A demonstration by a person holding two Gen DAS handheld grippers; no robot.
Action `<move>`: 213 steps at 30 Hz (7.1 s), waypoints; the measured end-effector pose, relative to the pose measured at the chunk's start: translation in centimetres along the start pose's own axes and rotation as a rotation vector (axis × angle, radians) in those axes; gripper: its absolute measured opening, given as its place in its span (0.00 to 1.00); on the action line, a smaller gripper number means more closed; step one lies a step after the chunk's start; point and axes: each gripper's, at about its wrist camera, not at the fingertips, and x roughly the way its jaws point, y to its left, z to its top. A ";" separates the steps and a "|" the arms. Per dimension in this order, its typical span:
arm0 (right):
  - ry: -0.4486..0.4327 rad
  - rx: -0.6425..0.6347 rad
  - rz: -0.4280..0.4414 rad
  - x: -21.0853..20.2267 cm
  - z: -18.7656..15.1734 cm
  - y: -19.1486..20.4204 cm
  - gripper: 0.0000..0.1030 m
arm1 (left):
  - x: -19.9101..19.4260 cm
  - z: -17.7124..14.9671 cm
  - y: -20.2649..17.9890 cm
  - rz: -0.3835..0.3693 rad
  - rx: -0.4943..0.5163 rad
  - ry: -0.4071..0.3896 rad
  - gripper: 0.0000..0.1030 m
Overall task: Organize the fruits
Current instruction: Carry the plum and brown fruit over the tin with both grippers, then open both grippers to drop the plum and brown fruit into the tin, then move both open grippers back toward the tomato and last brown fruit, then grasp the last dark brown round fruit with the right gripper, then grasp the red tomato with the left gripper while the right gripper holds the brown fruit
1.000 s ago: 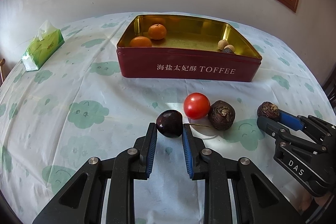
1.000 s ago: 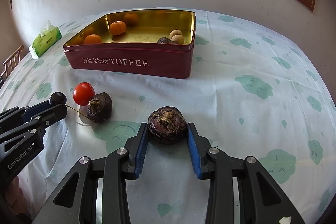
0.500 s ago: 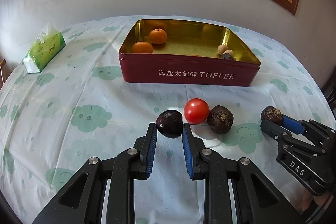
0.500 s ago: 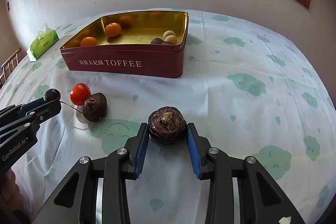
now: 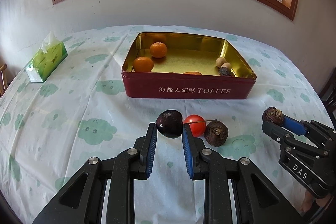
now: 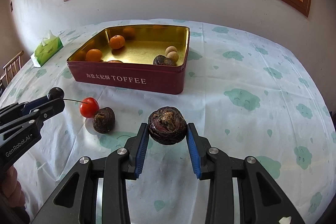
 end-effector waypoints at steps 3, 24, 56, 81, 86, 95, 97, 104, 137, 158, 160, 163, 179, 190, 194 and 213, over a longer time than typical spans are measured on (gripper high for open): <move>-0.003 -0.004 0.004 -0.1 0.6 0.2 0.33 | -0.1 0.6 0.0 0.003 0.002 -0.005 0.25; -0.055 -0.029 0.024 -0.2 6.1 1.2 0.33 | 0.5 6.2 1.0 0.022 0.000 -0.065 0.25; -0.003 -0.056 0.054 7.2 11.1 1.8 0.33 | 8.1 10.0 3.6 0.061 -0.006 0.009 0.25; 0.048 -0.062 0.052 10.5 11.2 2.0 0.34 | 10.8 10.3 2.8 0.092 0.018 0.038 0.25; 0.054 -0.046 0.055 10.5 11.0 1.9 0.34 | 10.8 10.2 2.5 0.103 0.030 0.040 0.26; 0.061 -0.036 0.055 10.1 10.7 1.8 0.34 | 10.5 9.9 2.4 0.087 0.026 0.057 0.39; 0.058 -0.036 0.054 9.9 10.5 1.9 0.35 | 10.5 9.7 2.3 0.092 0.026 0.060 0.41; 0.044 -0.046 0.043 8.8 10.2 2.1 0.40 | 9.9 9.2 2.3 0.092 0.026 0.063 0.45; 0.012 -0.067 0.013 0.8 2.0 3.1 0.40 | 1.3 0.7 4.1 0.105 0.003 0.024 0.46; 0.077 -0.114 0.083 2.0 -0.9 6.9 0.40 | 1.2 -3.0 7.5 0.141 -0.045 0.047 0.46; 0.077 -0.119 0.080 2.4 -0.7 7.3 0.40 | 1.4 -3.0 7.9 0.141 -0.055 0.051 0.46; 0.081 -0.122 0.081 3.1 -0.3 7.6 0.40 | 1.7 -3.0 8.3 0.131 -0.074 0.063 0.46; 0.050 -0.119 0.084 4.1 0.3 8.0 0.31 | 1.9 -3.0 8.5 0.128 -0.081 0.072 0.48; 0.049 -0.064 0.044 3.8 -0.1 4.9 0.31 | 1.9 -3.0 8.1 0.152 -0.068 0.070 0.49; 0.049 -0.028 0.018 3.9 -0.1 2.8 0.31 | 1.8 -3.1 7.1 0.136 -0.048 0.068 0.49; 0.048 0.001 -0.054 3.6 -0.3 -2.6 0.30 | 2.9 -2.3 0.7 0.025 0.046 0.069 0.49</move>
